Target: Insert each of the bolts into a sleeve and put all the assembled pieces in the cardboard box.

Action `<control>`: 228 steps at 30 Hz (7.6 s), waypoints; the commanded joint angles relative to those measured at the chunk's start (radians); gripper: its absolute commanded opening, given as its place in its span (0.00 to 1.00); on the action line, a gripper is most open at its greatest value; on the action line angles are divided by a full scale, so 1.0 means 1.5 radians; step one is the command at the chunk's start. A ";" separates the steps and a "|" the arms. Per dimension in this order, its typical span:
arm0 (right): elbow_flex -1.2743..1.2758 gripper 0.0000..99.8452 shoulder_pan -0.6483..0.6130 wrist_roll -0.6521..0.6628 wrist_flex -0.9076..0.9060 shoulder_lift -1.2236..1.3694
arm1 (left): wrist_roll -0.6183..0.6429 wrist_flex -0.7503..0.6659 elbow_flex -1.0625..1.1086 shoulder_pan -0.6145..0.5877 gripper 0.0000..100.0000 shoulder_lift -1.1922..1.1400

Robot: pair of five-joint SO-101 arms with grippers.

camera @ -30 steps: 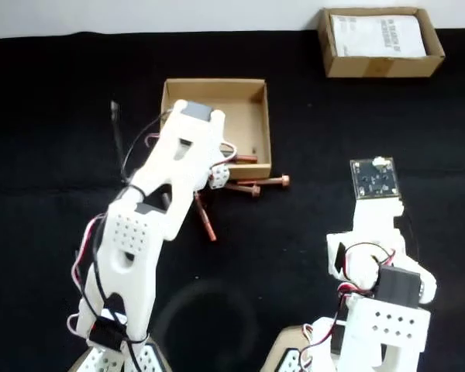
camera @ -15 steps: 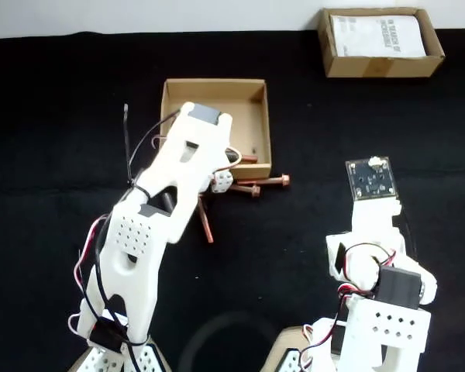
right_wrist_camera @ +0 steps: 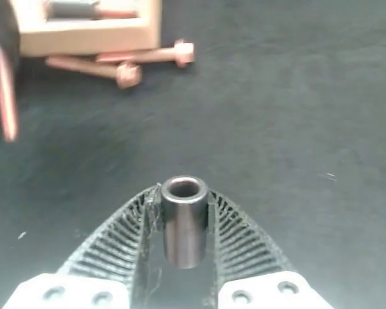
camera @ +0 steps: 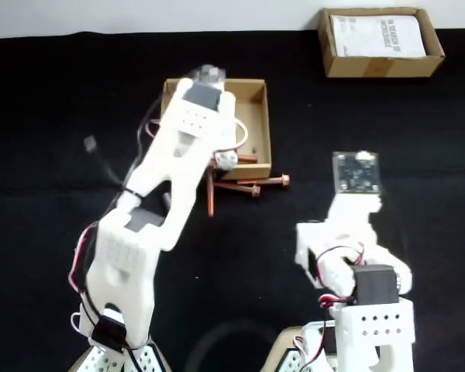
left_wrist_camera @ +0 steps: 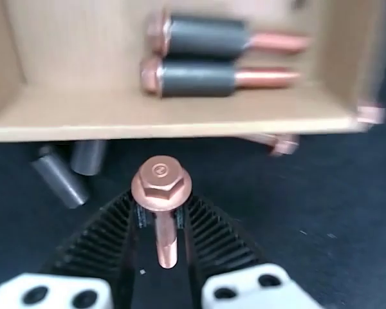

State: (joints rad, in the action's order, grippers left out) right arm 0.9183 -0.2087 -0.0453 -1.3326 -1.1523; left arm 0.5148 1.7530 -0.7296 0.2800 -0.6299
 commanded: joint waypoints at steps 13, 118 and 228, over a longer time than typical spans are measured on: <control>0.176 0.01 -0.185 -0.006 0.072 -0.289 | -0.131 0.005 0.226 0.009 0.01 0.576; -0.081 0.01 -0.146 -0.004 0.522 0.112 | -0.285 -0.295 1.085 -0.031 0.01 1.636; -0.890 0.15 -0.352 -0.489 0.100 1.217 | -0.286 -0.505 1.617 -0.480 0.01 1.630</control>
State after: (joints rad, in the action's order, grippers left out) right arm -0.3675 -0.7641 -0.7864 -1.1792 0.6628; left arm 0.0959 0.9920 1.6794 -0.4488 1.8082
